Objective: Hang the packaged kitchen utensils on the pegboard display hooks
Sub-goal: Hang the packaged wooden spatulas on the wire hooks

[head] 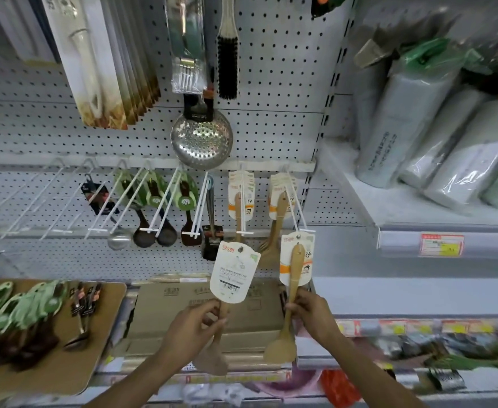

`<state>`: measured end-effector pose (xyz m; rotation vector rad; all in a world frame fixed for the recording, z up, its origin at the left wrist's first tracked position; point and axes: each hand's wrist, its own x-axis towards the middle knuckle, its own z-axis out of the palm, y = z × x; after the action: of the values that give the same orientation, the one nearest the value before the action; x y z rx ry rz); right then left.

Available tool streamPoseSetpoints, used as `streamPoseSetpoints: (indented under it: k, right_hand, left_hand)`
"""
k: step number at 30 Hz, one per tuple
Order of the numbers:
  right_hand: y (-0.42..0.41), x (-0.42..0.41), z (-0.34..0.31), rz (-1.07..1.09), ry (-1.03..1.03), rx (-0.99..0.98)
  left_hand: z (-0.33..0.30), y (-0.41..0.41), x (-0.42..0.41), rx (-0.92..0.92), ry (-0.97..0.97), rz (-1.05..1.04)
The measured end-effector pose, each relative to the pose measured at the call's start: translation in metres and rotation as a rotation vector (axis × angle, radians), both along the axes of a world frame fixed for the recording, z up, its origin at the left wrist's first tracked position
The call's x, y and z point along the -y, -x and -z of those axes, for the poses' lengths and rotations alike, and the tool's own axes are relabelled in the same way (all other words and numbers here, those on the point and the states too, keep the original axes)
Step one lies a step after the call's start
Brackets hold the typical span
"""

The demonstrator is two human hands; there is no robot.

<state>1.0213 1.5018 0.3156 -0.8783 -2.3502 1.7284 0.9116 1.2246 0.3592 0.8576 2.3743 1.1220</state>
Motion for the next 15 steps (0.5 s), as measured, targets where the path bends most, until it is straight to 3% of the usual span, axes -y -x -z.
streamPoseSetpoints:
  k: [15]
  right_hand:
    - [0.056,-0.024,-0.004,0.031,0.145,-0.043]
  left_hand:
    - [-0.009,0.010,-0.003,0.039,-0.012,-0.027]
